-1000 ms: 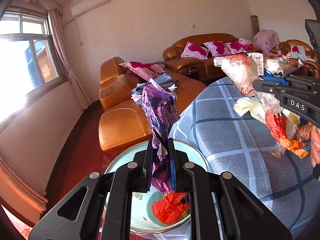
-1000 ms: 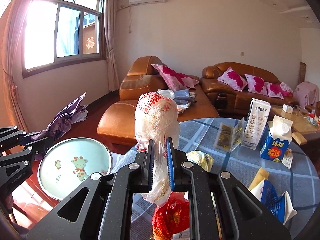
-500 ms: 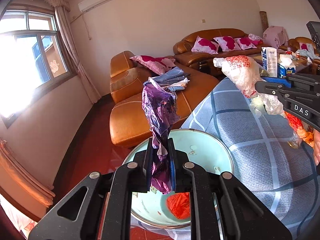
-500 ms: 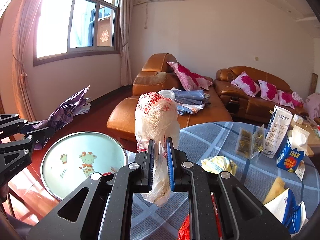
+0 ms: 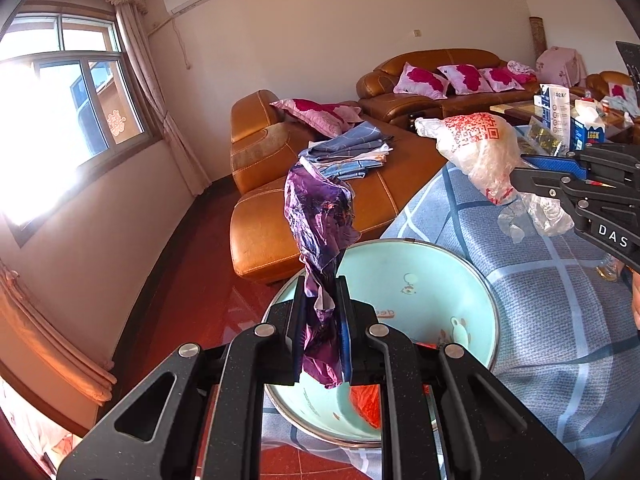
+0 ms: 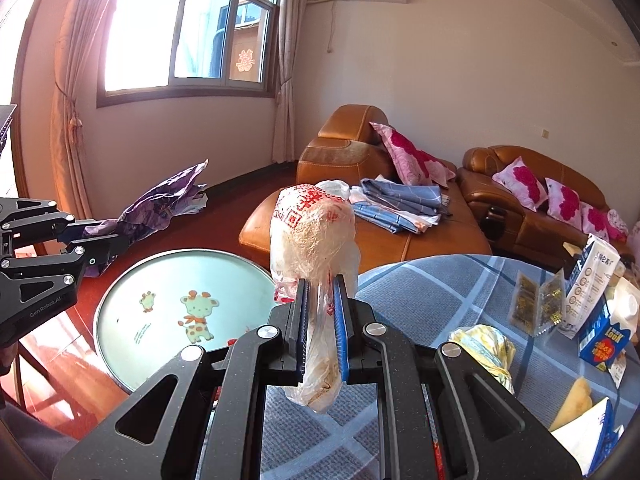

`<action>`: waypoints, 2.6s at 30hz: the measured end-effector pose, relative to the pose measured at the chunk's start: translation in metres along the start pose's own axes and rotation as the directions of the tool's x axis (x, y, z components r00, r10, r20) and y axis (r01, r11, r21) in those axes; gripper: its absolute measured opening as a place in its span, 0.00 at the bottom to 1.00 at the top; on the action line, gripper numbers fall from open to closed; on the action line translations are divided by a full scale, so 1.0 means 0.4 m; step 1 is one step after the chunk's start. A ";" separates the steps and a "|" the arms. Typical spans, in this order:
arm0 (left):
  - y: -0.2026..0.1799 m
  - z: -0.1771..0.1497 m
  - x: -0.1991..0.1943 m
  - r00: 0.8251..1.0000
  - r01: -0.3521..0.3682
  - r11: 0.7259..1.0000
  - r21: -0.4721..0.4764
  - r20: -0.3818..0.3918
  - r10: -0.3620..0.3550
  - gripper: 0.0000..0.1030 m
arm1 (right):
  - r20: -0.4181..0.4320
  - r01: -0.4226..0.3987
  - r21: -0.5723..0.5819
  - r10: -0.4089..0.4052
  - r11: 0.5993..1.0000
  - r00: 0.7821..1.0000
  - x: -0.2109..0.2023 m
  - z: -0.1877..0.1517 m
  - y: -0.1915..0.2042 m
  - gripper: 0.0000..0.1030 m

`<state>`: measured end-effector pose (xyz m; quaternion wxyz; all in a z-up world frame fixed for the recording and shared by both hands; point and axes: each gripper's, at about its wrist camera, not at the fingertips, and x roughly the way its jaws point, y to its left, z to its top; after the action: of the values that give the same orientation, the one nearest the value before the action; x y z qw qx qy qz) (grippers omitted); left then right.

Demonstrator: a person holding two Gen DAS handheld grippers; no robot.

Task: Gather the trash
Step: 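Hold the purple wrapper and clear bag above the teal bucket with both tools, then open both tools over the teal bucket to drop the wrapper and bag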

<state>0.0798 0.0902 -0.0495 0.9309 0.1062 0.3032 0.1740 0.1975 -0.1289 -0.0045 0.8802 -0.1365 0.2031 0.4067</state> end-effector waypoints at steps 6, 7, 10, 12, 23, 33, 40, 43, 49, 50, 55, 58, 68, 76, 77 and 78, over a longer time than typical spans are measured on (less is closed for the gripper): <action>0.008 -0.013 0.009 1.000 -0.007 1.000 0.000 -0.015 0.007 0.13 | 0.002 -0.026 -0.037 0.026 0.999 1.000 -0.001 0.003 0.023 0.12; 0.010 -0.014 0.010 1.000 -0.006 1.000 -0.001 -0.017 0.006 0.13 | 0.001 -0.029 -0.038 0.029 0.999 1.000 0.000 0.002 0.024 0.12; 0.012 -0.015 0.011 1.000 -0.005 1.000 0.000 -0.017 0.005 0.13 | 0.003 -0.033 -0.040 0.033 0.999 0.999 0.000 0.003 0.026 0.12; 0.013 -0.016 0.012 1.000 -0.004 1.000 -0.001 -0.017 0.004 0.13 | 0.001 -0.036 -0.041 0.036 0.998 0.999 0.002 0.003 0.026 0.12; 0.014 -0.017 0.014 1.000 -0.009 1.000 -0.003 -0.020 0.009 0.13 | -0.006 -0.049 -0.055 0.049 0.997 0.999 0.007 0.000 0.033 0.12; 0.015 -0.020 0.017 1.000 -0.010 1.000 -0.004 -0.022 0.010 0.13 | -0.007 -0.052 -0.057 0.052 0.997 0.999 0.008 0.000 0.035 0.12; 0.013 -0.022 0.020 1.000 0.002 1.000 -0.002 -0.031 -0.002 0.13 | -0.009 -0.072 -0.080 0.071 0.994 0.997 0.008 -0.007 0.046 0.13; 0.014 -0.023 0.021 0.999 0.005 1.000 -0.001 -0.033 -0.005 0.13 | -0.011 -0.073 -0.084 0.073 0.994 0.997 0.010 -0.008 0.051 0.13; 0.012 -0.027 0.028 0.999 0.004 1.000 0.001 -0.044 -0.004 0.21 | -0.013 -0.104 -0.083 0.103 0.991 0.995 0.009 -0.006 0.048 0.18; 0.009 -0.028 0.030 0.999 0.007 1.000 0.001 -0.046 -0.007 0.21 | -0.015 -0.103 -0.084 0.102 0.991 0.995 0.008 -0.006 0.048 0.18; 0.008 -0.032 0.030 0.999 0.001 1.000 0.000 -0.040 -0.001 0.43 | -0.012 -0.097 -0.086 0.096 0.992 0.995 0.005 -0.007 0.049 0.29; 0.010 -0.032 0.030 0.999 0.000 1.000 0.001 -0.042 0.000 0.43 | -0.008 -0.094 -0.084 0.094 0.992 0.996 0.002 -0.007 0.049 0.29; 0.015 -0.036 0.026 0.999 -0.005 1.000 -0.014 -0.034 0.005 0.47 | -0.004 -0.081 -0.083 0.081 0.993 0.997 0.004 -0.006 0.048 0.32; 0.021 -0.038 0.026 0.999 -0.009 1.000 -0.021 -0.032 0.008 0.52 | -0.005 -0.074 -0.079 0.074 0.994 0.997 0.004 -0.006 0.043 0.38; 0.021 -0.037 0.025 0.999 -0.010 1.000 -0.021 -0.031 0.010 0.53 | -0.005 -0.073 -0.077 0.073 0.994 0.997 0.003 -0.007 0.044 0.39; 0.019 -0.037 0.026 0.999 -0.011 1.000 -0.021 -0.030 0.010 0.54 | -0.004 -0.073 -0.076 0.073 0.994 0.997 0.003 -0.007 0.043 0.39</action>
<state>0.0767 0.1026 -0.0641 0.9263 0.0956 0.3147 0.1836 0.1843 -0.1185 -0.0086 0.8589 -0.1624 0.1928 0.4458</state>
